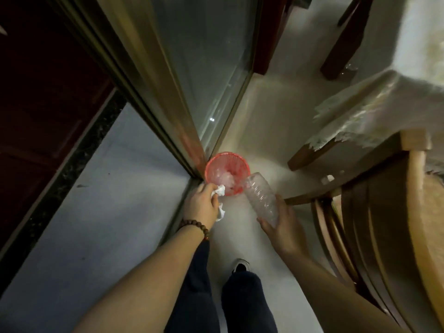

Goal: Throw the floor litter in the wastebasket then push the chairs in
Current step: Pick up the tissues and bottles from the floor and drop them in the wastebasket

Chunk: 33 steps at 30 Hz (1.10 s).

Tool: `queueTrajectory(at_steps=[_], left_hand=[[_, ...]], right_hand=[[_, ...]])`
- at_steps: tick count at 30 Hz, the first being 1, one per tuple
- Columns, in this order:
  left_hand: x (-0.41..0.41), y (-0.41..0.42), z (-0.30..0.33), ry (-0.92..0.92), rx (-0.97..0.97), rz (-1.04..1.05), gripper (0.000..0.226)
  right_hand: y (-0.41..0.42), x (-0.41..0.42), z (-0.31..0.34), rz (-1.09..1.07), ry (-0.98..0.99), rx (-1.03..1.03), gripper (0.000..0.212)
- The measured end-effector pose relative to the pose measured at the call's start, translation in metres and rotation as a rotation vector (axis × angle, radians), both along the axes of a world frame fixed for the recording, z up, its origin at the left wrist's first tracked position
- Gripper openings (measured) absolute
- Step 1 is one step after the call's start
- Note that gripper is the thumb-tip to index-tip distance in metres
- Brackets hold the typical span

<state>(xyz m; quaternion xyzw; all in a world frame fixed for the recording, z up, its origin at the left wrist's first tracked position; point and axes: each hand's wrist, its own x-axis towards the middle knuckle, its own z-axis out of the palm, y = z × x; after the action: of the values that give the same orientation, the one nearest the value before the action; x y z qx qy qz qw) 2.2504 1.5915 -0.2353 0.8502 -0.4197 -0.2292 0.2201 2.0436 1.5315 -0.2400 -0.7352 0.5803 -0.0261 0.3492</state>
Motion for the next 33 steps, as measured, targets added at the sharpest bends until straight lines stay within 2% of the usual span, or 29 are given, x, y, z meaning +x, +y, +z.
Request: queueTrajectory(at_steps=[9,14,21,26,30,33], left_hand=[[0.067,-0.116,-0.171,0.078,0.146,-0.099,0.021],[0.090,-0.125,-0.231,0.046,0.238,-0.210,0.042],[0.111,-0.111,-0.266,0.128,0.284,-0.151,0.056],[0.122,-0.097,-0.285,0.121,0.292,-0.117,0.058],[0.124,-0.090,-0.281,0.110,0.294,-0.132,0.060],[0.122,-0.090,-0.263,0.111,0.291,-0.139,0.061]], right_hand=[[-0.075,0.059,-0.143,-0.083,0.121,-0.005,0.076],[-0.101,0.088,-0.212,-0.124,0.064,0.065,0.078],[-0.132,0.142,-0.271,-0.067,0.159,0.117,0.082],[-0.141,0.166,-0.307,-0.002,0.212,0.192,0.094],[-0.138,0.168,-0.309,0.030,0.215,0.163,0.095],[-0.131,0.163,-0.287,0.021,0.216,0.093,0.094]])
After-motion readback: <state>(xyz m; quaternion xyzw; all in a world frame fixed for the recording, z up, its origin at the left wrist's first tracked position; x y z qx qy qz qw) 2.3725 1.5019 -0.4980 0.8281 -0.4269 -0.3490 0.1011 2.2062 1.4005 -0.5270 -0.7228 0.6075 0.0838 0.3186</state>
